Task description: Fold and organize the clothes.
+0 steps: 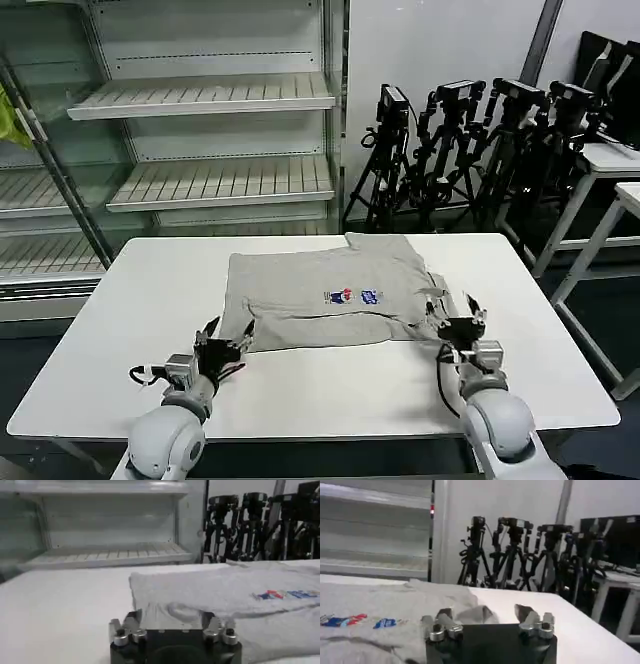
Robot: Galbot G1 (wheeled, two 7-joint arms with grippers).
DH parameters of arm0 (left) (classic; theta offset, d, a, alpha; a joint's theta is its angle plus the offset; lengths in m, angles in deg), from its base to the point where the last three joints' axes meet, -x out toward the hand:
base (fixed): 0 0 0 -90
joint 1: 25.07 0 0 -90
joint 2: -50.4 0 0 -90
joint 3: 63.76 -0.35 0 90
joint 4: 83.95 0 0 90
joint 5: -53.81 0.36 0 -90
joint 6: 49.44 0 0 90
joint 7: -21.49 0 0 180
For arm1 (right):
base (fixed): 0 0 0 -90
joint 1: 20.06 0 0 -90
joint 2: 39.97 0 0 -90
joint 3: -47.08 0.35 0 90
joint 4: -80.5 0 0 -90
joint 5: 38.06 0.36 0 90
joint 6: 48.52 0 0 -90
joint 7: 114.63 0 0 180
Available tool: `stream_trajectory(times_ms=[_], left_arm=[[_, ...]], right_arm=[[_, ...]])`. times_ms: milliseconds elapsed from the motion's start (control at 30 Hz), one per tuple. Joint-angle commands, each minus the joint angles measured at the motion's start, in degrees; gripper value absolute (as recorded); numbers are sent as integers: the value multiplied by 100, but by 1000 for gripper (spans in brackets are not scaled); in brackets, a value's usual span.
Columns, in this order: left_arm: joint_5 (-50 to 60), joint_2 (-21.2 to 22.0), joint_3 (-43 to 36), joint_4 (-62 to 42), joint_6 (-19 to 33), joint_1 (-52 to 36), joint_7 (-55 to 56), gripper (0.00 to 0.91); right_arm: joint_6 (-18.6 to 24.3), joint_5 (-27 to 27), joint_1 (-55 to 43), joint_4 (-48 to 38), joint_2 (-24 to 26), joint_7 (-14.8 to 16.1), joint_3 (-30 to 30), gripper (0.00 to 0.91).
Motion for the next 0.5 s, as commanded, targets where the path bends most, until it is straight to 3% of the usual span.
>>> stream_trajectory(times_ms=[33,100,133,167,200,267,300,333,500], left_arm=[[-91,39,40,31,-8,245,8,907],[-92,42,17,-59,-33,195,-1,907],[-90,39,14,-116,-75,176,-14,756],[-98,37,17,-139,-125,156,-48,111],[-109,34,19,-155,-130,143,-59,50],[-107,28,18,-227,-100,108,-97,50],[-106,29,14,-248,-100,93,-97,60],[-107,33,4,-287,-52,81,-97,50],[-86,77,-29,-304,-60,71,-113,50]], right_arm=[[-547,561,361,-240,-56,-55,225,907],[-607,586,241,-301,-75,-45,110,907],[-638,592,178,-334,-78,-46,62,907],[-663,597,150,-360,-76,-48,30,907],[-735,595,94,-407,-65,-55,-15,907],[-850,591,37,-443,-41,-71,-65,877],[-881,599,31,-450,-31,-60,-80,302],[-880,637,32,-452,-13,-66,-97,0],[-844,695,93,-405,31,-40,-108,0]])
